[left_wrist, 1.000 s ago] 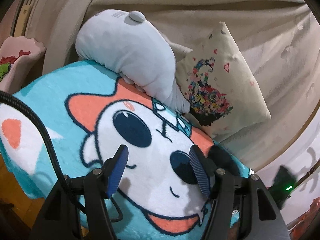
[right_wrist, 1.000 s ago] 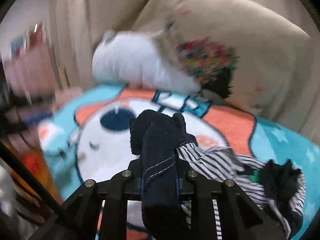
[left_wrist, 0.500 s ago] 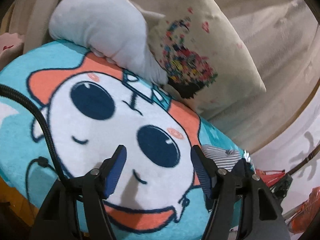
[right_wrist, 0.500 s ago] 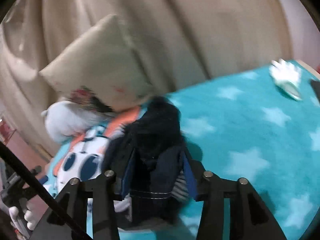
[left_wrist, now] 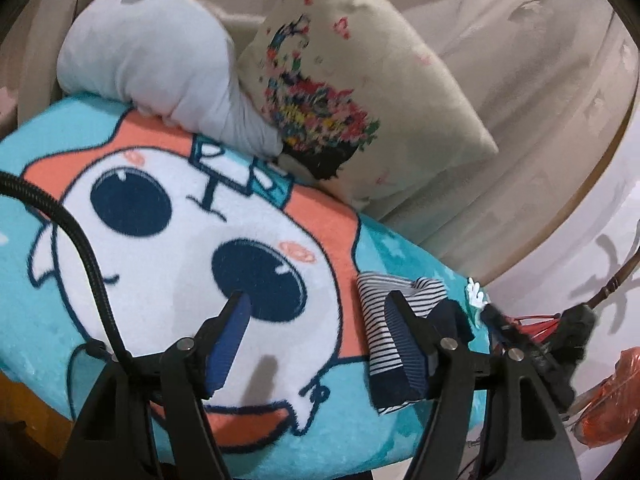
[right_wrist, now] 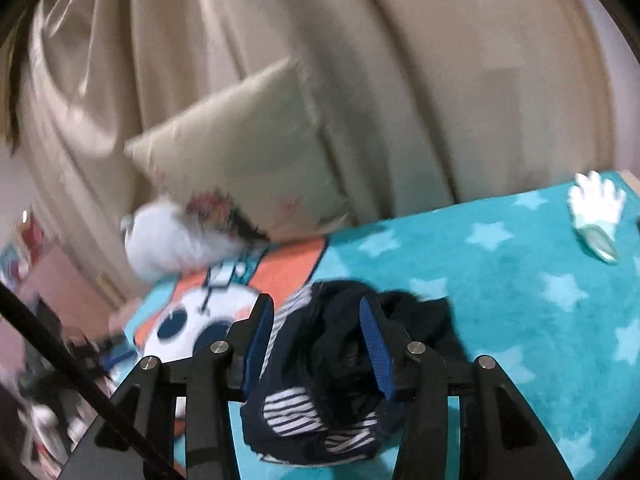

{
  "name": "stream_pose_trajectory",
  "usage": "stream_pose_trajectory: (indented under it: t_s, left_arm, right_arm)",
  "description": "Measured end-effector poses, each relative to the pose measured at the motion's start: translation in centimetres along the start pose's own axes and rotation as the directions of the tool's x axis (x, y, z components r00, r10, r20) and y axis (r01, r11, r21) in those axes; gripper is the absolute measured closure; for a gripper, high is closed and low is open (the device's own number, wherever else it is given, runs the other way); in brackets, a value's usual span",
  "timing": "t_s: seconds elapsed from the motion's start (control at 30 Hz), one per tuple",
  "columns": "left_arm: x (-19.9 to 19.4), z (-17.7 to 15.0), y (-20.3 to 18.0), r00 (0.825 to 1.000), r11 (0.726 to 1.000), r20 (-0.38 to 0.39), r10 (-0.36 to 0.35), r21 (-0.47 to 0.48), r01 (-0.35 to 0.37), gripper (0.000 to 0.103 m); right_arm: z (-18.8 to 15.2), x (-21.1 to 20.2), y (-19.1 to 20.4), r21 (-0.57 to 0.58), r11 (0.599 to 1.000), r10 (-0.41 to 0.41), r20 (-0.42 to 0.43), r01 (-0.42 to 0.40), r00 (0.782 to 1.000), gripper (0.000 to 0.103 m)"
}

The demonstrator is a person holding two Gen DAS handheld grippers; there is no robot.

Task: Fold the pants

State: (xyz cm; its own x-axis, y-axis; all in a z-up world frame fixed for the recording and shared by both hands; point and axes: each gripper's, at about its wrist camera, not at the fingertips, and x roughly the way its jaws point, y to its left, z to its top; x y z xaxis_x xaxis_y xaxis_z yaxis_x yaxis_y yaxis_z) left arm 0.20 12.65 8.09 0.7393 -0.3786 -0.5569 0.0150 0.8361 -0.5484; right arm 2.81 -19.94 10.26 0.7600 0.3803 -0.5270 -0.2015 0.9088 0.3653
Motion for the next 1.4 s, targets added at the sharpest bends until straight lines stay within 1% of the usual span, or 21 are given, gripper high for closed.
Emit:
stream_pose_trajectory:
  t_s: [0.1, 0.13, 0.17, 0.27, 0.3, 0.33, 0.4, 0.47, 0.6, 0.7, 0.8, 0.83, 0.87, 0.9, 0.97, 1.03, 1.17, 1.27, 1.33, 1.37, 1.4]
  left_arm:
    - [-0.1, -0.5, 0.1, 1.0, 1.0, 0.001, -0.006, -0.001, 0.006, 0.033]
    - [0.1, -0.7, 0.2, 1.0, 1.0, -0.008, -0.009, -0.002, 0.009, 0.033]
    - [0.5, -0.9, 0.2, 1.0, 1.0, -0.02, -0.014, -0.006, 0.014, 0.033]
    - [1.4, -1.5, -0.2, 0.999, 1.0, -0.044, -0.02, -0.002, 0.02, 0.033]
    - [1.8, -1.6, -0.4, 0.999, 1.0, -0.05, -0.018, 0.001, 0.018, 0.033]
    - [2.1, -1.7, -0.6, 0.998, 1.0, -0.057, -0.018, 0.003, 0.018, 0.033]
    - [2.7, -1.8, -1.2, 0.997, 1.0, -0.07, -0.021, 0.014, 0.022, 0.033]
    - [3.2, -2.0, -1.7, 0.997, 0.999, -0.079, -0.023, 0.025, 0.025, 0.033]
    - [4.9, -2.1, -2.8, 0.992, 0.998, -0.118, -0.033, 0.041, 0.038, 0.033]
    - [6.7, -2.4, -3.6, 0.986, 0.998, -0.159, -0.041, 0.042, 0.048, 0.033]
    - [8.6, -2.7, -4.4, 0.978, 0.997, -0.199, -0.057, 0.038, 0.066, 0.032]
    - [9.2, -2.9, -4.7, 0.975, 0.997, -0.212, -0.064, 0.036, 0.074, 0.031]
    - [9.7, -3.0, -5.0, 0.972, 0.996, -0.224, -0.069, 0.033, 0.079, 0.027]
    - [10.3, -3.1, -5.3, 0.969, 0.996, -0.237, -0.072, 0.032, 0.081, 0.023]
    - [11.5, -3.4, -5.8, 0.962, 0.996, -0.265, -0.068, 0.041, 0.082, 0.022]
    - [12.8, -3.7, -6.2, 0.952, 0.995, -0.296, -0.075, 0.041, 0.091, 0.021]
    - [15.0, -3.9, -7.0, 0.94, 0.994, -0.33, -0.081, 0.039, 0.1, 0.014]
    - [16.2, -4.2, -8.1, 0.925, 0.988, -0.358, -0.126, 0.042, 0.15, 0.014]
    - [17.1, -4.8, -8.9, 0.903, 0.979, -0.4, -0.157, 0.057, 0.195, 0.042]
    - [17.4, -5.1, -9.3, 0.891, 0.976, -0.425, -0.159, 0.07, 0.207, 0.064]
    - [17.5, -5.2, -9.5, 0.894, 0.977, -0.427, -0.139, 0.09, 0.195, 0.071]
  right_arm:
    - [-0.6, 1.0, 0.0, -0.058, 0.99, -0.127, -0.016, 0.125, 0.992, 0.054]
    - [-0.8, 1.7, -0.5, -0.06, 0.984, -0.17, -0.048, 0.167, 0.984, 0.054]
    - [-1.1, 2.0, -1.0, -0.055, 0.983, -0.18, -0.072, 0.177, 0.981, 0.054]
    - [-2.0, 2.5, -2.6, -0.014, 0.994, -0.108, -0.104, 0.108, 0.989, 0.055]
    - [-2.1, 2.5, -2.9, -0.002, 0.999, -0.053, -0.112, 0.053, 0.992, 0.073]
    - [-2.2, 2.5, -3.3, 0.021, 1.0, 0.008, -0.12, -0.006, 0.993, 0.086]
    - [-2.1, 2.6, -3.8, 0.054, 0.998, 0.049, -0.119, -0.043, 0.992, 0.092]
    - [-1.9, 2.3, -4.4, 0.074, 0.997, 0.038, -0.105, -0.03, 0.994, 0.094]
    - [-1.9, 1.1, -6.3, 0.11, 0.992, -0.049, -0.083, 0.058, 0.995, 0.095]
    - [-2.3, 1.0, -7.2, 0.079, 0.984, -0.149, -0.106, 0.158, 0.983, 0.095]
    - [-2.5, 0.7, -7.2, 0.051, 0.984, -0.165, -0.108, 0.171, 0.98, 0.093]
    - [-2.4, 0.3, -7.2, 0.049, 0.986, -0.156, -0.095, 0.161, 0.983, 0.092]
    - [-2.4, -0.3, -7.0, 0.044, 0.988, -0.147, -0.074, 0.151, 0.986, 0.081]
    - [-2.4, -0.7, -7.0, 0.041, 0.988, -0.147, -0.063, 0.149, 0.987, 0.054]
    - [-2.3, -1.5, -7.0, 0.043, 0.991, -0.127, -0.035, 0.129, 0.991, 0.021]
    - [-2.4, -1.6, -7.5, 0.063, 0.993, -0.102, -0.033, 0.104, 0.994, 0.02]
    - [-3.0, 0.0, -9.4, 0.177, 0.983, -0.032, -0.093, 0.048, 0.995, 0.02]
    - [-3.3, 1.9, -10.5, 0.262, 0.965, 0.044, -0.113, -0.013, 0.993, 0.02]
    - [-3.4, 3.7, -10.7, 0.295, 0.955, 0.059, -0.143, -0.014, 0.988, 0.021]
    - [-3.4, 4.2, -10.4, 0.289, 0.957, 0.052, -0.149, -0.007, 0.987, 0.031]
    - [-3.2, 4.6, -9.8, 0.268, 0.963, 0.052, -0.153, -0.01, 0.987, 0.05]
